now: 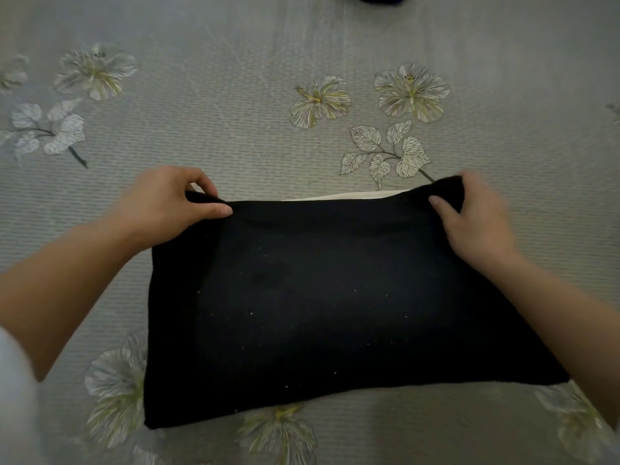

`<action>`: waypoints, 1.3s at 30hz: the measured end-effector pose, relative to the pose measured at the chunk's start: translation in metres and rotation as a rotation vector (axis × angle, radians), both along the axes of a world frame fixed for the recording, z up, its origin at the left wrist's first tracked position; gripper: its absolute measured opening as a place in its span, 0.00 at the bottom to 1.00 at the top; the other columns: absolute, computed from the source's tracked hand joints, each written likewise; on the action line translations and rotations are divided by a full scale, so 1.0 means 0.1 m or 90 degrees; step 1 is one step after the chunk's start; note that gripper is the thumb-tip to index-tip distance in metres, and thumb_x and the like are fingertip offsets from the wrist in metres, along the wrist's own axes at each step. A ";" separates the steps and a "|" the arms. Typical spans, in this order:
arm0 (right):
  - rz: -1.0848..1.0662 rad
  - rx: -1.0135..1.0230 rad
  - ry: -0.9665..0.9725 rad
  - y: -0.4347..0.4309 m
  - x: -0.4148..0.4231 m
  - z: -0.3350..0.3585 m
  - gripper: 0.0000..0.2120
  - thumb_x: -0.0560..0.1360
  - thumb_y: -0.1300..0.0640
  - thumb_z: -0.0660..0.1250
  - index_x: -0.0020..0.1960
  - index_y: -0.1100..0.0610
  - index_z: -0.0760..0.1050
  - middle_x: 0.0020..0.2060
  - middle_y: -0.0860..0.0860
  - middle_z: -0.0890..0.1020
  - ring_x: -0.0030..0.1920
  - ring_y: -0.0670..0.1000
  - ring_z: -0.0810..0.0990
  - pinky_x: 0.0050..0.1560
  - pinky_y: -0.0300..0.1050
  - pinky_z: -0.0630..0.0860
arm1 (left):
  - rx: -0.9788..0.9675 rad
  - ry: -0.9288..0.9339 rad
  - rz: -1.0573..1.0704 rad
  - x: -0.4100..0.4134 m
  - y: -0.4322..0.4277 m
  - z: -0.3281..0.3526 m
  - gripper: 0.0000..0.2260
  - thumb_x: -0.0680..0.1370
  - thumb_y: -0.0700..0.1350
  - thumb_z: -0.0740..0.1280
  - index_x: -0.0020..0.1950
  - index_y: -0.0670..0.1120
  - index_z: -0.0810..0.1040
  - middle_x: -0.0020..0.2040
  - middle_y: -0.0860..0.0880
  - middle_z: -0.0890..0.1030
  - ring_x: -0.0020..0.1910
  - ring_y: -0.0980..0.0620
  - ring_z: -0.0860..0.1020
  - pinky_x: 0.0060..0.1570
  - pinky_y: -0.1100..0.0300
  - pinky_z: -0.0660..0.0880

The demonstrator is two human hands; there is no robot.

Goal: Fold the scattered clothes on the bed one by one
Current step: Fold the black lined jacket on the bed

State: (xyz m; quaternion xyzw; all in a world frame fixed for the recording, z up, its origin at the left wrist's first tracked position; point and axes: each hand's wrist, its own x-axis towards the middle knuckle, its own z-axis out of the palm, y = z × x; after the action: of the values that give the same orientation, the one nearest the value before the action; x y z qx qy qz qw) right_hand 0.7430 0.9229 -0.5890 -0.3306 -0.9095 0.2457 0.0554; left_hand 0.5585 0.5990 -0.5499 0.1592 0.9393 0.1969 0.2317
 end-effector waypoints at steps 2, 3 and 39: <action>0.021 0.024 -0.027 0.01 -0.10 -0.08 0.12 0.77 0.54 0.66 0.53 0.62 0.68 0.45 0.56 0.75 0.48 0.60 0.74 0.47 0.51 0.69 | -0.008 0.032 0.012 -0.04 0.03 -0.14 0.14 0.69 0.54 0.75 0.49 0.50 0.79 0.46 0.52 0.79 0.40 0.57 0.75 0.38 0.62 0.67; 0.030 0.033 -0.036 0.01 -0.14 -0.12 0.12 0.77 0.54 0.65 0.53 0.61 0.68 0.47 0.57 0.75 0.49 0.60 0.74 0.47 0.52 0.70 | -0.003 0.049 0.025 -0.05 0.04 -0.21 0.16 0.69 0.53 0.75 0.52 0.49 0.78 0.49 0.51 0.78 0.43 0.55 0.74 0.42 0.61 0.67; 0.237 0.081 -0.337 -0.49 0.42 -0.47 0.29 0.74 0.33 0.33 0.74 0.34 0.36 0.77 0.43 0.37 0.76 0.49 0.32 0.73 0.58 0.33 | -0.108 0.072 -0.135 1.43 0.43 -1.02 0.30 0.74 0.69 0.39 0.75 0.65 0.37 0.75 0.51 0.29 0.73 0.50 0.26 0.71 0.41 0.33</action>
State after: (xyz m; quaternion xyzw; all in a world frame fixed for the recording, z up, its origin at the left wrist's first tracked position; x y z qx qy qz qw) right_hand 0.7851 0.8739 -0.6365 -0.2073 -0.9506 0.0999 -0.2086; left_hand 0.7018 0.6421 -0.6522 0.2482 0.9420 0.0815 0.2108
